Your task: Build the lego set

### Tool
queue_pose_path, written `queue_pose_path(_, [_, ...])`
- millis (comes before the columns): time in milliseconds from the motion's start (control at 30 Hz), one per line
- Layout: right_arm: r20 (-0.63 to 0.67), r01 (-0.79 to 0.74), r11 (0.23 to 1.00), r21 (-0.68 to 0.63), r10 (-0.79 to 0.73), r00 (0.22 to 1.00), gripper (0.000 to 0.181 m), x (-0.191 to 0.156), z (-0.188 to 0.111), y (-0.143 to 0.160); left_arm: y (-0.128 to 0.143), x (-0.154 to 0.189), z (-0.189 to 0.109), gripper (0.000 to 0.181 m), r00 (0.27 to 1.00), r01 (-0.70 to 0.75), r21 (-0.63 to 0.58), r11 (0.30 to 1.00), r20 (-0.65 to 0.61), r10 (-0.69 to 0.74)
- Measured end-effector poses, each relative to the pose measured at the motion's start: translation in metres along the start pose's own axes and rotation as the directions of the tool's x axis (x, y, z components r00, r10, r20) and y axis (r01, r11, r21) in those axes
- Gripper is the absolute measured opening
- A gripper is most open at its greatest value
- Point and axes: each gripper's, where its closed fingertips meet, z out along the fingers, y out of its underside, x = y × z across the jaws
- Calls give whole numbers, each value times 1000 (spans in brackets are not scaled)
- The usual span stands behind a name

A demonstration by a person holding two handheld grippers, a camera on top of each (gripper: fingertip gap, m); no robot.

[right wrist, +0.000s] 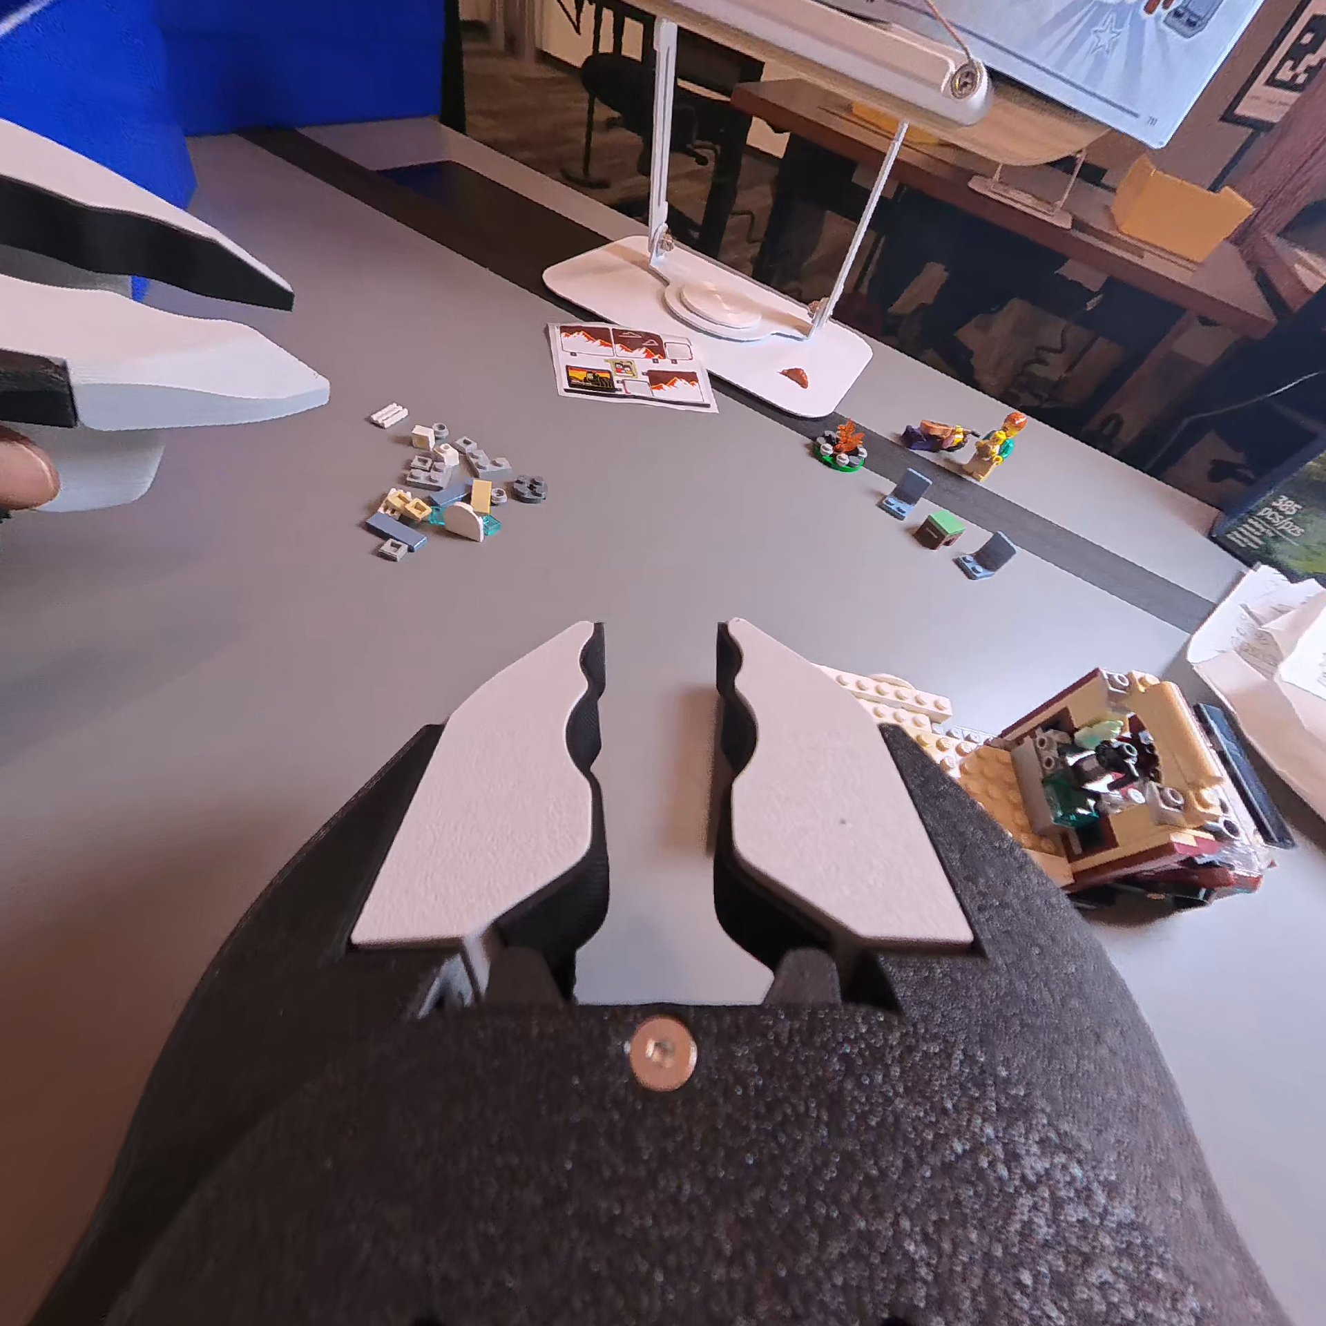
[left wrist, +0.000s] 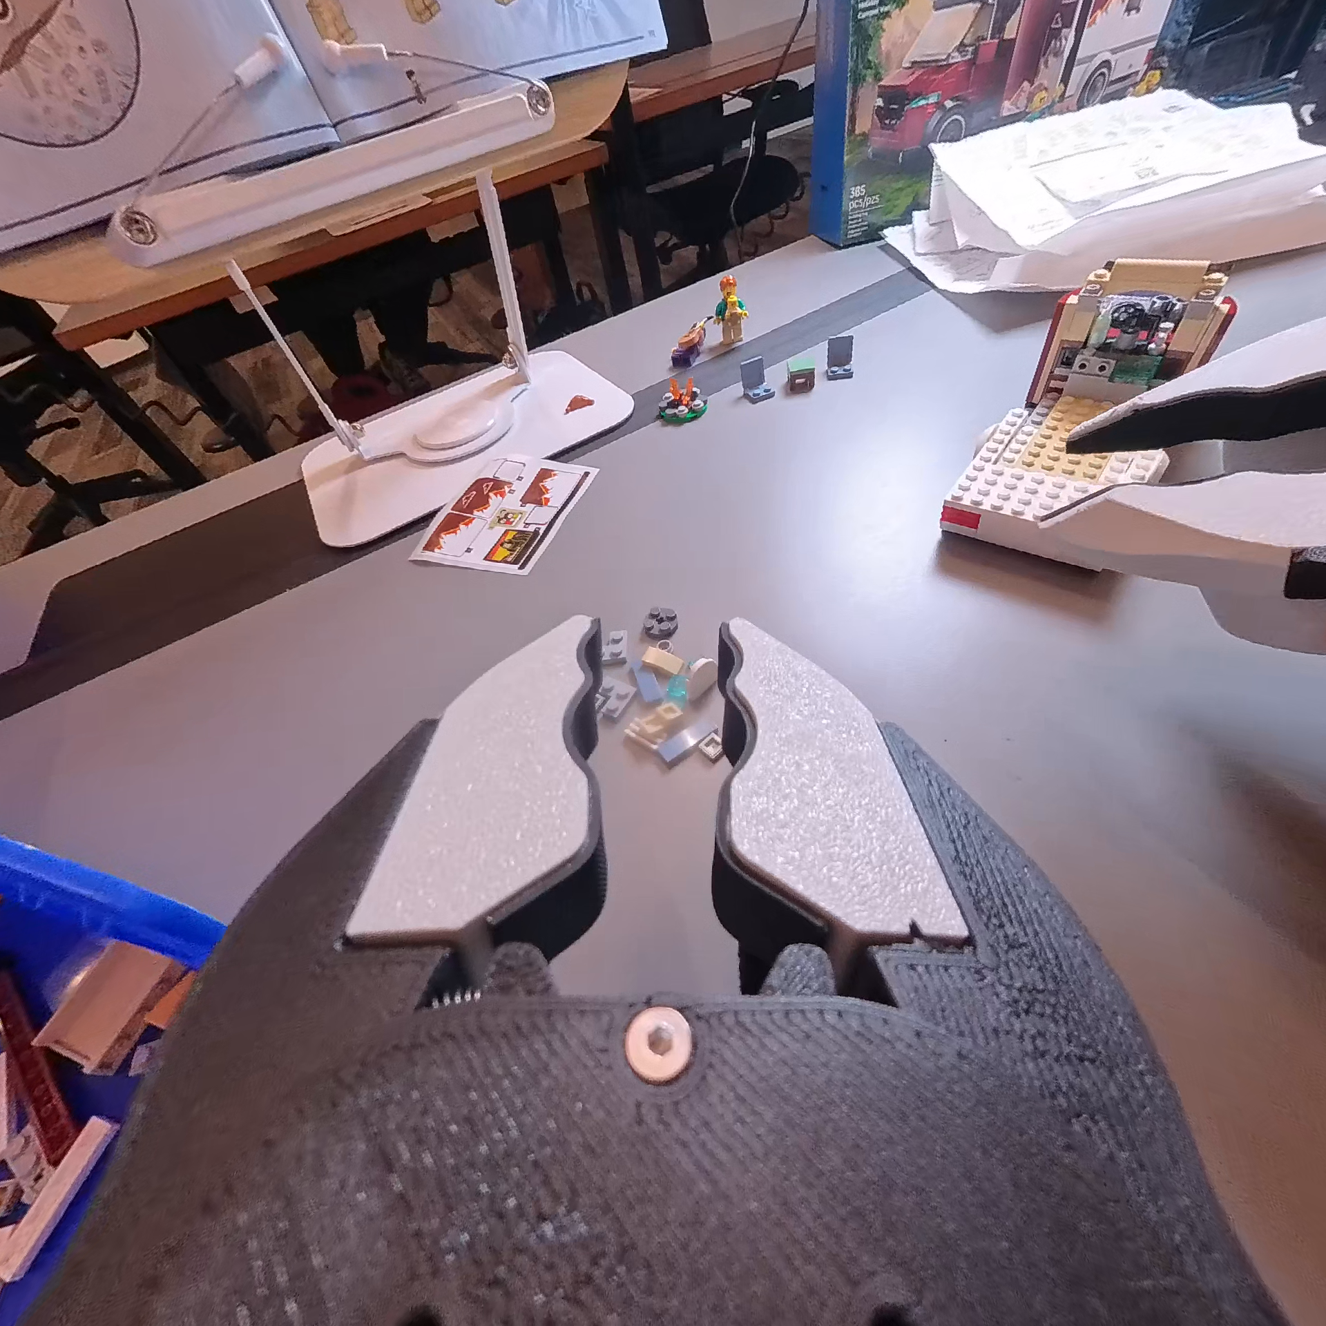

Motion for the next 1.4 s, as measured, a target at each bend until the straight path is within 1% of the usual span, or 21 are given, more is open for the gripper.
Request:
queue_pose_path(233, [-35,14,998,54,-12,999,29,1,-11,-14,-12,10,-8,28,999,-50,41,998,-4,50])
queue_pose_path(400, [-35,24,998,57,-23,999,29,0,-12,-16,-6,23,-3,25,994,-110,14,994,-24,110])
queue_pose_path(733, [-24,38,999,23,-38,999,29,-4,-6,-9,-2,24,4,27,994,-97,-2,995,-45,96])
queue_pose_path(1067, [-12,38,999,26,-38,999,29,-6,-6,-10,-1,21,6,26,996,-90,-15,996,-32,89])
queue_pose_path(1133, [23,35,998,50,-37,999,29,-11,-7,-13,2,18,10,24,995,-104,-30,994,-13,104])
queue_pose_path(1233, [120,46,992,117,-60,991,26,-30,-12,-24,4,14,18,21,992,-128,-55,990,11,129])
queue_pose_path(1300, [222,70,981,179,-109,969,23,-51,-22,-34,7,10,25,19,987,-153,-79,985,31,155])
queue_pose_path(1333, [295,77,970,229,-145,944,19,-67,-31,-42,10,8,29,18,984,-166,-97,981,40,171])
queue_pose_path(1367, [387,81,954,289,-194,902,14,-86,-43,-49,13,6,32,16,981,-179,-116,977,48,186])
queue_pose_path(1400, [477,77,933,351,-249,843,10,-107,-59,-57,17,4,35,16,978,-193,-138,972,53,202])
